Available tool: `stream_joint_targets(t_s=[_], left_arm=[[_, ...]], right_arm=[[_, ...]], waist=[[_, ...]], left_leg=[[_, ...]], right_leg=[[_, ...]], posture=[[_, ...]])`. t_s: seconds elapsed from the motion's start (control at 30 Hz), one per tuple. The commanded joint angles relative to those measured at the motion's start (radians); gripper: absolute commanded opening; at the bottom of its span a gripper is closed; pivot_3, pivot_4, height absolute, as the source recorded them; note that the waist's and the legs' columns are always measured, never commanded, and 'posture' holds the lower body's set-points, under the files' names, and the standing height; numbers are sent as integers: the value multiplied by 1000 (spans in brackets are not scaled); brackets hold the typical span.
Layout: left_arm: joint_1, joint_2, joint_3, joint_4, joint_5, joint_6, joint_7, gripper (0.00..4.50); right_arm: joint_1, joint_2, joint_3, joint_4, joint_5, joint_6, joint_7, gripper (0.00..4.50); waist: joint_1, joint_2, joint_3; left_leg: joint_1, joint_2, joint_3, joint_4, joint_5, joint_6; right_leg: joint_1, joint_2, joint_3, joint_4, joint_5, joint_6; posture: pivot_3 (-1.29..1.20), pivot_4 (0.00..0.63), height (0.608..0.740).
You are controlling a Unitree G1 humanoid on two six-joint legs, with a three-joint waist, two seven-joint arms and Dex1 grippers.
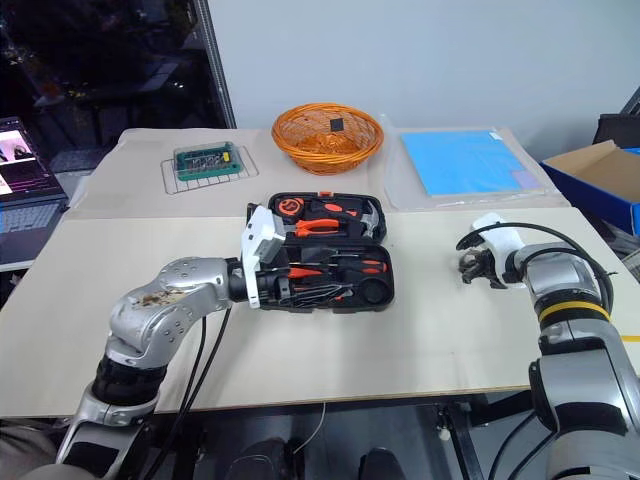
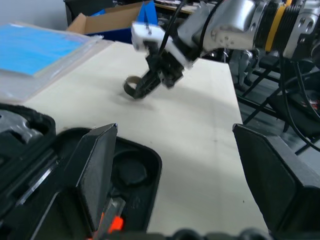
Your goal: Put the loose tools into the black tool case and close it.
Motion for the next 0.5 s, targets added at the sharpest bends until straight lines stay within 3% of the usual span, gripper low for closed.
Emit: stream_joint_targets(t_s=[0.03,0.2,0.5], left_arm=[[29,58,60,-30,-37,-37,-56,3954],[95,154,102,-35,-56,-60,-129,3954],[145,200,103,-28,-28,-119,-133,3954]], right_arm=[[60,-73,-32,-438,108,197,126,24],[76,-44,75,-779,125,353,156,24],[61,22,262,-857,50,377,143,24]], waist=[[1,1,1],[-7,1,1],[16,0,1]], left_leg=[[0,0,0,0,0,0],[0,2,0,-1,-4,0],[-2,-1,0,0,-9,-6]], right_leg=[[0,0,0,0,0,0],[-6,0,0,3,1,-2],[-12,-7,-3,1,4,-1]], posture=[[0,150,740],[0,150,740],[0,150,740]])
